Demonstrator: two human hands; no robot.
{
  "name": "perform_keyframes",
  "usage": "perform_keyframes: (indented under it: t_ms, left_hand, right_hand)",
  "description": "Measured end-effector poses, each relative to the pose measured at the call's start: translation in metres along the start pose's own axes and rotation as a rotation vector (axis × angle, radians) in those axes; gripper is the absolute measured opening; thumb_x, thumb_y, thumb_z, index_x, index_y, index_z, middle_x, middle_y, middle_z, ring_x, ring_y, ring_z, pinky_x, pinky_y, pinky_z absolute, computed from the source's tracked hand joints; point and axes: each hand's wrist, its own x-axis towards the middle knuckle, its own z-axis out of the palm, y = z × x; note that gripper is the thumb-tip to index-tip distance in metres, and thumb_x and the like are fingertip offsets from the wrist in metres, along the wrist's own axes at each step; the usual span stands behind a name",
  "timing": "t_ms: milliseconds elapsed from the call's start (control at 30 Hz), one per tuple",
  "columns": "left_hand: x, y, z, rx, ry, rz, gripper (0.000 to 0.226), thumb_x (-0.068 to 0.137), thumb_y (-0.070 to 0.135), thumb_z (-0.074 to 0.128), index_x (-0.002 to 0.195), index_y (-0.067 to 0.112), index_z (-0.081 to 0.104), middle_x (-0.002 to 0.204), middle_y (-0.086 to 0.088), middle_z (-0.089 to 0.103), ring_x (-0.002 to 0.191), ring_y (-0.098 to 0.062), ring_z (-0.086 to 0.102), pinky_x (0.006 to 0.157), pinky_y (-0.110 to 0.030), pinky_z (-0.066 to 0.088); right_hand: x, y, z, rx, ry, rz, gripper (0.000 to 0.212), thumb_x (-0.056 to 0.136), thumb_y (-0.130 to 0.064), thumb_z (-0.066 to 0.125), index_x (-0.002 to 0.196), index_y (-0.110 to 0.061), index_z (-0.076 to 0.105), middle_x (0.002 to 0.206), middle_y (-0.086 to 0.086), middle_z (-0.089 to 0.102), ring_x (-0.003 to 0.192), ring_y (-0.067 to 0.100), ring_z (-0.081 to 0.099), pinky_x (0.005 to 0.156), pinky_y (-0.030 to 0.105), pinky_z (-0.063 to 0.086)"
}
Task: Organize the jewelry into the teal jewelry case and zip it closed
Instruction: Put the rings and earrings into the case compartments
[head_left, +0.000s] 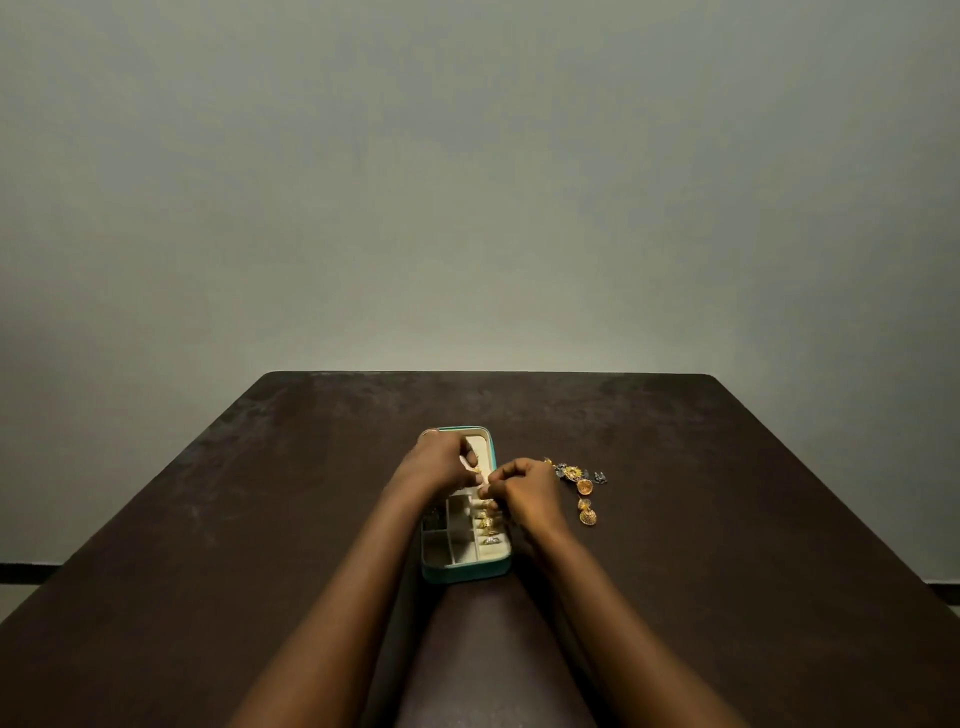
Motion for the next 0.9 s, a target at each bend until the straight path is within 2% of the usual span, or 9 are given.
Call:
perform_keyframes:
  t_ms: [100,200,367,467,533,633,733,800,900]
  left_hand:
    - [0.004,0.024,0.016,-0.036,-0.029,0.072,0.015,0.085,0.011,0.061,0.098,0.01,0.068,0.103,-0.009,0.068,0.092,-0.02,0.06,0.073,-0.025,0.04]
    - [0.007,0.041,0.034,-0.073,-0.013,0.08,0.017,0.087,0.01,0.057,0.1,0.007,0.068,0.105,-0.012,0.069,0.101,-0.025,0.062,0.082,-0.031,0.046]
    - [0.013,0.055,0.058,-0.099,-0.011,0.048,0.018,0.086,0.006,0.057,0.1,0.008,0.068,0.107,-0.015,0.068,0.104,-0.028,0.061,0.079,-0.026,0.045]
    - [0.018,0.057,0.067,-0.13,-0.026,0.005,0.02,0.086,0.003,0.055,0.099,0.007,0.069,0.107,-0.015,0.068,0.102,-0.027,0.062,0.077,-0.024,0.044]
    - [0.021,0.059,0.072,-0.143,-0.031,-0.027,0.023,0.087,0.001,0.051,0.101,0.006,0.069,0.109,-0.016,0.066,0.102,-0.029,0.062,0.082,-0.03,0.048]
    - [0.025,0.061,0.077,-0.149,-0.007,-0.062,0.025,0.087,0.001,0.049,0.102,0.004,0.069,0.11,-0.018,0.065,0.103,-0.031,0.061,0.083,-0.032,0.048]
    - [0.03,0.065,0.08,-0.162,0.046,-0.084,0.022,0.088,0.005,0.051,0.101,0.002,0.069,0.108,-0.019,0.066,0.102,-0.033,0.061,0.082,-0.033,0.047]
    - [0.034,0.067,0.081,-0.18,0.088,-0.099,0.023,0.089,0.005,0.051,0.102,0.002,0.069,0.108,-0.019,0.067,0.102,-0.033,0.062,0.08,-0.033,0.047]
    - [0.041,0.07,0.082,-0.217,0.117,-0.134,0.023,0.09,0.008,0.052,0.103,0.002,0.069,0.109,-0.019,0.066,0.102,-0.033,0.062,0.079,-0.033,0.047]
  right_hand:
    - [0.006,-0.001,-0.017,-0.043,0.052,-0.012,0.027,0.074,0.01,0.057,0.059,-0.012,0.058,0.057,0.003,0.061,0.042,0.009,0.053,0.033,0.013,0.032]
    - [0.016,0.003,-0.037,-0.069,0.135,-0.005,0.026,0.073,0.009,0.056,0.058,-0.013,0.058,0.057,0.005,0.063,0.043,0.011,0.054,0.035,0.015,0.034]
    - [0.027,0.012,-0.071,-0.115,0.291,0.013,0.027,0.069,0.005,0.056,0.054,-0.017,0.059,0.055,0.007,0.063,0.043,0.018,0.053,0.046,0.025,0.039]
    - [0.031,0.016,-0.09,-0.236,0.37,-0.005,0.03,0.072,0.0,0.063,0.052,-0.022,0.059,0.063,0.002,0.067,0.065,0.021,0.065,0.063,0.029,0.05]
    - [0.032,0.018,-0.097,-0.326,0.359,-0.014,0.026,0.074,-0.005,0.066,0.056,-0.024,0.063,0.077,0.004,0.072,0.08,0.022,0.067,0.072,0.028,0.05]
    - [0.033,0.022,-0.1,-0.486,0.296,-0.036,0.008,0.078,-0.016,0.069,0.081,-0.017,0.075,0.092,0.006,0.074,0.089,0.02,0.066,0.071,0.021,0.043]
    - [0.029,0.02,-0.096,-0.564,0.196,-0.066,0.02,0.075,-0.031,0.074,0.085,-0.013,0.074,0.081,0.007,0.072,0.075,0.016,0.066,0.062,0.021,0.045]
    - [0.031,0.022,-0.091,-0.676,0.162,-0.079,0.027,0.072,-0.037,0.076,0.086,-0.014,0.073,0.085,0.009,0.072,0.082,0.02,0.067,0.067,0.025,0.047]
    - [0.031,0.024,-0.085,-0.831,0.178,-0.11,0.024,0.079,-0.031,0.066,0.093,-0.012,0.071,0.098,0.013,0.071,0.097,0.029,0.064,0.076,0.028,0.048]
